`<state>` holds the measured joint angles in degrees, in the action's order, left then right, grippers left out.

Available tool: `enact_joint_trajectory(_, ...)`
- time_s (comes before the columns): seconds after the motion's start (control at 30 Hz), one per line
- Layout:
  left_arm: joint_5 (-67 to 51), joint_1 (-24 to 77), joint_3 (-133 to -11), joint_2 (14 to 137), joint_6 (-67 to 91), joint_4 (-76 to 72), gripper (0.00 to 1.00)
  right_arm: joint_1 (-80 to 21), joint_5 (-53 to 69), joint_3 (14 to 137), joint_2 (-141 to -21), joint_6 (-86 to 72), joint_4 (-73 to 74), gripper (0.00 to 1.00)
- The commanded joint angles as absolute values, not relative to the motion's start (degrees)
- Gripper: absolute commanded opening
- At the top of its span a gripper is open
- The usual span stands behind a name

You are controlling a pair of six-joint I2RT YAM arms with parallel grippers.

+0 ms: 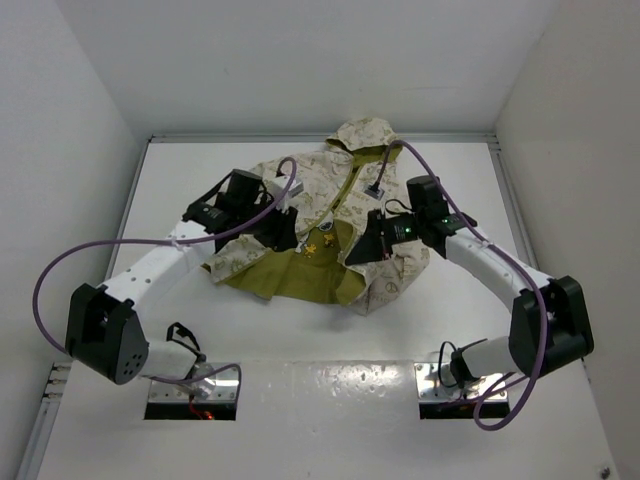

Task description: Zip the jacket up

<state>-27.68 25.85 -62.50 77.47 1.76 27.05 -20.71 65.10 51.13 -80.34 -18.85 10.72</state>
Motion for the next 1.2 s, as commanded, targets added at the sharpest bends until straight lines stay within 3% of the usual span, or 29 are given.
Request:
enact_joint_trajectory(0.0,-5.83,24.35,-62.31,76.99,-3.50,34.44,0.48,-20.13,67.85,53.61,-78.31,-13.54,15.55,0.00)
enact_joint_trajectory(0.13,4.99,19.35,-61.70,79.53,-7.65,38.93,0.48,-20.13,67.24,52.91,-77.52,-12.13,16.52,0.00)
enact_joint_trajectory(0.2,9.74,18.02,-61.70,81.38,-9.05,41.30,0.58,-20.13,66.62,52.91,-77.61,-11.96,16.61,0.00)
enact_joint_trajectory(0.33,9.06,14.51,-62.84,86.04,-13.44,44.21,0.65,-20.30,66.27,53.00,-78.31,-11.69,16.61,0.00)
enact_joint_trajectory(0.77,13.45,9.59,-67.67,99.05,-20.65,46.76,0.59,-20.39,66.36,53.26,-79.36,-11.52,16.88,0.00)
enact_joint_trajectory(1.17,8.79,9.58,-66.63,100.81,-22.94,51.59,0.55,-20.13,65.83,54.05,-80.24,-10.55,18.37,0.00)
